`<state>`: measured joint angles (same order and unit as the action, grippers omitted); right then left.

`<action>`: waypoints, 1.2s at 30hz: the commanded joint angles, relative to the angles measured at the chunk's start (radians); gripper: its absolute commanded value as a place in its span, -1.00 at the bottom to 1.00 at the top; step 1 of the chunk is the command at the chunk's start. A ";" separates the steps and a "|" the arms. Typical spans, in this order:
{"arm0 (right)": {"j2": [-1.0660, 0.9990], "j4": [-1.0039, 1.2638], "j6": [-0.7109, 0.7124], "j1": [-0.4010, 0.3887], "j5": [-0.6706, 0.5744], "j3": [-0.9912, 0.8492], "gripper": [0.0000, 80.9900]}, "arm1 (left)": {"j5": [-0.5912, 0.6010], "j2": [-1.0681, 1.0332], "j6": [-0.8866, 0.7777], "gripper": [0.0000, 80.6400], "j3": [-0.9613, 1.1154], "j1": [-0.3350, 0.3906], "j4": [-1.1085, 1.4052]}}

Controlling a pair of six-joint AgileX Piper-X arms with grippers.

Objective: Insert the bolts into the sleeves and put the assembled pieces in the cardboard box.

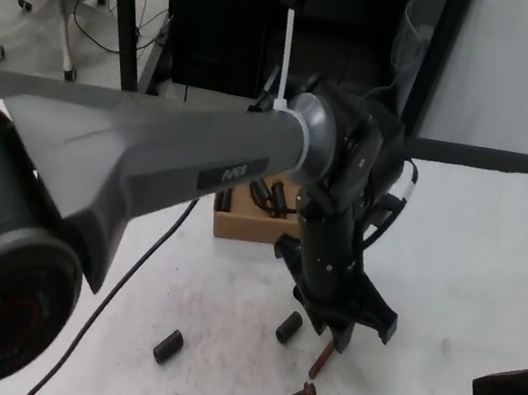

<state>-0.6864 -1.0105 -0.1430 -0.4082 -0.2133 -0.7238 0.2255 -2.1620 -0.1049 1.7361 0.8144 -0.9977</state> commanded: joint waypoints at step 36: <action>0.073 0.005 -0.007 0.001 0.060 -0.001 -0.98 | -0.066 -0.016 -0.031 -0.17 0.012 0.010 0.074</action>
<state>-0.6262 -1.0105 -0.1430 -0.4082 -0.1563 -0.7238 0.1728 -2.1839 -0.1278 1.7372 0.8207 -0.9248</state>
